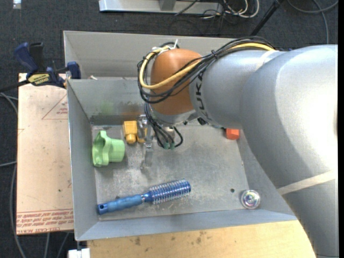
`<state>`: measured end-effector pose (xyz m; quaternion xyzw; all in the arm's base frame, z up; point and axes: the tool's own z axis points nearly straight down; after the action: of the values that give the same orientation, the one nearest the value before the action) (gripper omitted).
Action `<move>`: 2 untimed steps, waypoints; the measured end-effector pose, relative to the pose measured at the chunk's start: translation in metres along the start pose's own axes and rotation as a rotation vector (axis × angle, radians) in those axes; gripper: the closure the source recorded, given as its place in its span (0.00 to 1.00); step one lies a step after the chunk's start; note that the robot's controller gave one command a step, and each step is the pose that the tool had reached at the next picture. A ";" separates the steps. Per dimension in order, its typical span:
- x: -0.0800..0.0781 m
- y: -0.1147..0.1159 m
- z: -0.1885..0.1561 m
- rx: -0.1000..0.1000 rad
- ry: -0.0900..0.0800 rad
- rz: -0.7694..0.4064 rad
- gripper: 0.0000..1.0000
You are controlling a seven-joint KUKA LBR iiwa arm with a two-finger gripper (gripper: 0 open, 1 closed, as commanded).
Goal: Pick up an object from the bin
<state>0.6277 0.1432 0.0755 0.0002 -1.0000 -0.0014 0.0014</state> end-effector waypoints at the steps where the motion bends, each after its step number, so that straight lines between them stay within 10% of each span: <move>1: 0.030 0.070 0.006 -0.002 -0.002 0.076 0.00; 2: 0.028 0.064 0.006 0.001 -0.003 0.083 1.00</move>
Offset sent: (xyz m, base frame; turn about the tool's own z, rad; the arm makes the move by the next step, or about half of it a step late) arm -0.0282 0.0636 -0.0055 0.0835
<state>0.5995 0.2077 0.0698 -0.0411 -0.9992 -0.0008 0.0000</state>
